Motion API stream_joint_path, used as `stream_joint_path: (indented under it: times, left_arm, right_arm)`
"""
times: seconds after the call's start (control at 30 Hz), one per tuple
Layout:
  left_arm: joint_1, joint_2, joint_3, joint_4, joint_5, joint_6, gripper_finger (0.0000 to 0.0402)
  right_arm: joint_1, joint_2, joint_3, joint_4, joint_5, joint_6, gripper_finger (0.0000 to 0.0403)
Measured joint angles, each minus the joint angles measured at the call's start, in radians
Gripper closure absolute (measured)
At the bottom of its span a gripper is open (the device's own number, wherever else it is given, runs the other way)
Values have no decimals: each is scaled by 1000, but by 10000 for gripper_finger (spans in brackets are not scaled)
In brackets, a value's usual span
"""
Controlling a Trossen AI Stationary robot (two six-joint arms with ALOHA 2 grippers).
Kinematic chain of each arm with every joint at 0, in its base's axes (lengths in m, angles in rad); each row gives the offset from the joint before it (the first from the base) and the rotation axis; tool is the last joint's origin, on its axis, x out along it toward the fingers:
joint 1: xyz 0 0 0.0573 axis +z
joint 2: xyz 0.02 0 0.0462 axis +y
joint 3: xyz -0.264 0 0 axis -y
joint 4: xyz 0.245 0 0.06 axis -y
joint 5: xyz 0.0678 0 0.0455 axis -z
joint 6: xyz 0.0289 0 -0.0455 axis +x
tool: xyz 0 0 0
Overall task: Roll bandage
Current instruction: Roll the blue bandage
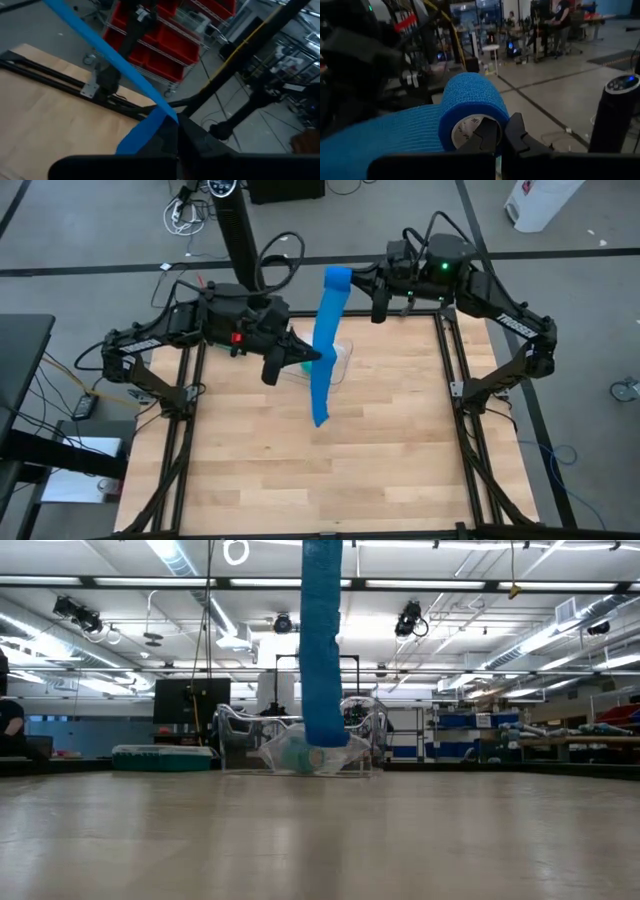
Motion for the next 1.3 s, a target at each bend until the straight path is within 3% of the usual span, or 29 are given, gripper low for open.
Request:
stream_joint_path:
  times: [0.17,0.33,0.83,1.13,1.3]
  left_arm:
    - [0,-7,0,34,35,-13,397]
    - [0,-6,0,21,41,-12,397]
    - [0,-6,0,19,42,36,397]
    - [5,-6,0,-76,46,94,397]
    - [5,-6,0,-103,43,110,396]
  right_arm:
    - [-4,0,0,-65,16,7,403]
    - [-43,-1,0,72,10,103,403]
    - [-92,-10,0,359,-211,532,403]
    - [-133,-28,0,371,-291,738,403]
    - [-164,-37,0,357,-326,756,403]
